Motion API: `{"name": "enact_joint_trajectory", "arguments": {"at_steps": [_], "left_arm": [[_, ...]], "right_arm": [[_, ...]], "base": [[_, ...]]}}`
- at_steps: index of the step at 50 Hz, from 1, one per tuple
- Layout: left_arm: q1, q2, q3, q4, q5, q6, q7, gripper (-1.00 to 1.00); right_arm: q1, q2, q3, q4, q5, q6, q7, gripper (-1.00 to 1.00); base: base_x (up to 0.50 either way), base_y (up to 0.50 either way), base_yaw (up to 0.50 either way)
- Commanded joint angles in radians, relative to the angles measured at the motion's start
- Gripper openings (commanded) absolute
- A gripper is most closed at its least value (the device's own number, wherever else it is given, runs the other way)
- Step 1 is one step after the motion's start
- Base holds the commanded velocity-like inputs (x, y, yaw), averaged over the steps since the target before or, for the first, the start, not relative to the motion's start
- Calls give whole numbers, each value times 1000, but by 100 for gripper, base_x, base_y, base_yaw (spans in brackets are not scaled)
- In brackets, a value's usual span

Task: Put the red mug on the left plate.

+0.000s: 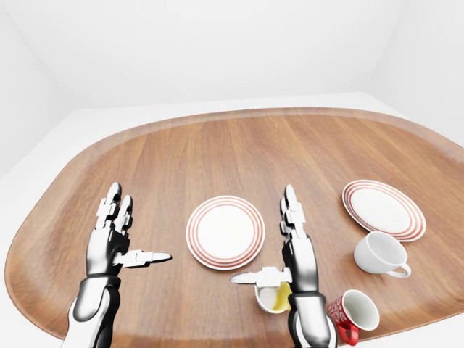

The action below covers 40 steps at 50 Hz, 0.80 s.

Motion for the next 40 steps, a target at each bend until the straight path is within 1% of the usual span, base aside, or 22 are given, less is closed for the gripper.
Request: {"name": "enact_joint_trajectory", "arguments": {"at_steps": [1,3,4,5,7,8,10,12,14,17,18,20,22,25,28,31,33,35,36,38,40], "left_arm": [[-4,1,3,11,1,0,3,100],[-7,1,3,18,2,0,4,100],[-7,0,2,17,3,0,5,100],[-7,-1,-3,19,9,0,7,100],[-10,0,-7,26,13,0,9,100],[-18,1,-8,41,16,0,11,100],[-24,3,-6,54,16,0,15,100],[-23,4,-5,56,14,0,15,100],[-24,4,-5,58,15,0,17,100],[-29,4,-7,67,19,0,20,100],[-32,4,-10,71,21,0,21,100],[-33,4,-11,72,22,0,22,100],[-29,5,-12,68,22,0,21,100],[-29,6,-9,65,18,0,21,100],[-30,5,-10,66,21,0,21,100],[-32,5,-11,69,22,0,22,100],[-33,5,-13,69,22,0,23,100],[-32,4,-18,68,26,0,24,100],[-32,4,-19,69,28,0,24,100],[-32,4,-19,68,27,0,25,100],[-31,5,-17,66,23,0,23,100]], "right_arm": [[-216,22,-168,111,-257,159,-171,100],[-256,3,-167,130,-373,159,-163,100],[-272,-12,-159,138,-475,159,-168,100],[-296,-35,-153,152,-665,159,-203,100],[-325,-43,-165,176,-816,159,-200,100],[-354,-78,-161,210,-954,159,-190,100],[-388,-87,-188,265,-1043,159,-125,100],[-403,-106,-222,298,-1109,159,-87,100],[-402,-111,-255,310,-1144,159,-51,100],[-369,-120,-307,269,-1172,159,13,100],[-337,-120,-348,210,-1160,159,71,100],[-298,-115,-388,150,-1140,159,151,100],[-265,-107,-421,107,-1131,159,226,100],[-224,-91,-464,76,-1170,159,302,100],[-169,-56,-514,38,-1186,159,385,100],[-133,-12,-559,12,-1166,159,423,100],[-100,22,-580,26,-1144,159,400,100],[-84,41,-598,39,-1139,159,395,100],[-59,54,-609,41,-1128,159,407,100],[-51,68,-626,38,-1129,159,420,100],[-20,97,-661,12,-1124,159,455,100]], "base": [[0,0,0],[0,0,0],[0,0,0],[0,0,0],[0,0,0],[0,0,0],[0,0,0],[0,0,0],[0,0,0],[0,0,0],[0,0,0],[0,0,0],[0,0,0],[0,0,0],[0,0,0],[0,0,0],[0,0,0],[0,0,0],[0,0,0],[0,0,0],[0,0,0]]}}
